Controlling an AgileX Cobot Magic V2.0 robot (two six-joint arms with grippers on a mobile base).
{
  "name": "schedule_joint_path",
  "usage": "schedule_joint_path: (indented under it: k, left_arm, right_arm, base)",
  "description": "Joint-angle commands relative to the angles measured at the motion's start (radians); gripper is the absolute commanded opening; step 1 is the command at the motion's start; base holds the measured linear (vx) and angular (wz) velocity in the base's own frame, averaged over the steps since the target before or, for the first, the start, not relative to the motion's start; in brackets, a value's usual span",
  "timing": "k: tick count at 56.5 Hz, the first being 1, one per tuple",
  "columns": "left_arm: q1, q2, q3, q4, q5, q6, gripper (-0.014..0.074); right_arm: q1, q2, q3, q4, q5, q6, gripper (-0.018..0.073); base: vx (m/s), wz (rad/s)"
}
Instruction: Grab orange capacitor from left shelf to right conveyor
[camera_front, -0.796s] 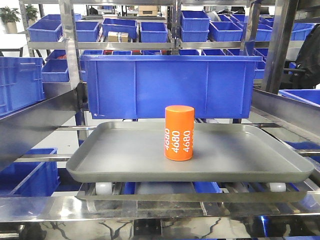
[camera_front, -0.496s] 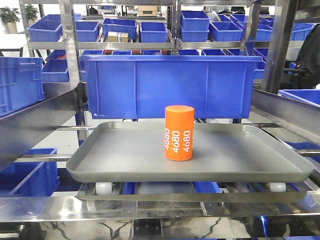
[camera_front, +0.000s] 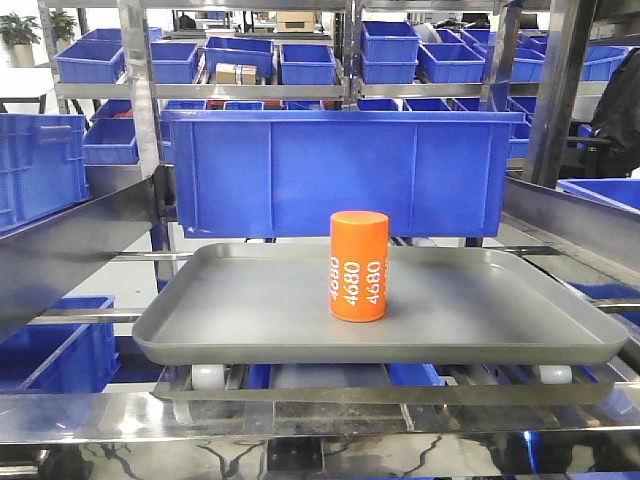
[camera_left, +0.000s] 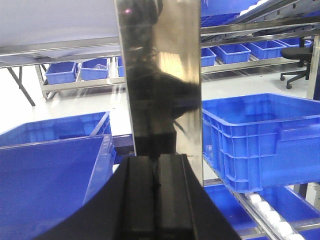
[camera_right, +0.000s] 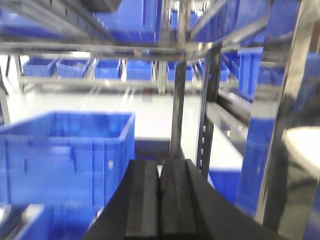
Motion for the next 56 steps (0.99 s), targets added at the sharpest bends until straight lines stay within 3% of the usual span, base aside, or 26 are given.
schedule_joint_path:
  k: [1, 8, 24, 33, 40, 56]
  left_arm:
    - [-0.006, -0.008, 0.025, -0.007, -0.078, -0.007, -0.0006]
    - [-0.006, -0.008, 0.025, -0.007, -0.078, -0.007, -0.0006]
    - [-0.006, -0.008, 0.025, -0.007, -0.078, -0.007, -0.0006]
    - [-0.006, -0.008, 0.025, -0.007, -0.078, -0.007, -0.0006]
    - [-0.006, -0.008, 0.025, -0.007, -0.078, -0.007, -0.0006]
    - [-0.006, -0.008, 0.025, -0.007, -0.078, -0.007, -0.0006]
  right_arm:
    - [-0.005, -0.01, -0.01, 0.016, -0.255, 0.022, -0.0008]
    - [-0.005, -0.007, -0.149, 0.016, -0.272, 0.029, -0.0008]
    - [-0.005, 0.29, -0.728, -0.009, 0.011, -0.005, -0.0008]
    - [-0.005, 0.526, -0.947, -0.011, 0.166, -0.005, -0.0008]
    - [-0.005, 0.634, -1.031, -0.006, 0.224, -0.005, -0.0008]
    - [-0.005, 0.692, -1.042, 0.02, 0.215, -0.005, 0.0013]
  base:
    - [0.0, 0.0]
    - [0.0, 0.0]
    - [0.0, 0.0]
    - [0.0, 0.0]
    - [0.0, 0.0]
    - [0.0, 0.0]
